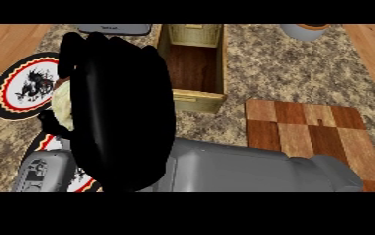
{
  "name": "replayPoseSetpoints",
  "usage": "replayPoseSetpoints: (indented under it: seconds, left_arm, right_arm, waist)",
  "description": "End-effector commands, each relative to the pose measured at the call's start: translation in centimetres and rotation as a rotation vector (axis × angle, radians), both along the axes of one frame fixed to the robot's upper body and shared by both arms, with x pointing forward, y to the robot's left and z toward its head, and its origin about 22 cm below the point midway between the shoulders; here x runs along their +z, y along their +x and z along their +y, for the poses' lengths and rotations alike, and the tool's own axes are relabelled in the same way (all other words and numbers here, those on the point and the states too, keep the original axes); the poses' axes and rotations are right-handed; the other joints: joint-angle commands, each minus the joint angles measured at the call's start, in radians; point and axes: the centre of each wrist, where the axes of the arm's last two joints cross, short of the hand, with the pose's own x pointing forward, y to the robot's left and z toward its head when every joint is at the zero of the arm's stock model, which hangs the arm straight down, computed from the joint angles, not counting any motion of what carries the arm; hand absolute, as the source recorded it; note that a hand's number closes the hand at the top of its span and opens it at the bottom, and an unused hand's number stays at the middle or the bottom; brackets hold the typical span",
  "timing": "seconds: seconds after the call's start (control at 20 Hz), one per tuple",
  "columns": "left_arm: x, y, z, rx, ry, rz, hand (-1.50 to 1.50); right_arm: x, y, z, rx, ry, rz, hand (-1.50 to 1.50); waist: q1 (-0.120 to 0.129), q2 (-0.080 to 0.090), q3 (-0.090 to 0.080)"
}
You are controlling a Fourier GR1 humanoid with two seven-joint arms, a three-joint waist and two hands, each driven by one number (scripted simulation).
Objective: Pick the cupcake from the cutting board and place it in the basket
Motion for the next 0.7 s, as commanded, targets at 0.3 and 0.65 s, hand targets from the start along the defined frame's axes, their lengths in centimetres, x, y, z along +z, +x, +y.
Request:
replayPoseSetpoints:
  seconds: [0.3, 0.65]
  left_arm:
    - [-1.2, 0.2, -1.2, 0.006, -0.018, -0.011, 0.00]
    - [0.7, 0.0, 0.6, 0.043, 0.002, -0.019, 0.00]
  right_arm:
    - [5.4, 6.2, 1.6, -0.290, 0.202, 0.071, 1.50]
    - [5.0, 10.9, 0.3, -0.371, 0.187, 0.079, 1.50]
  waist:
    - [-0.015, 0.013, 0.001]
    - [-0.032, 0.011, 0.004]
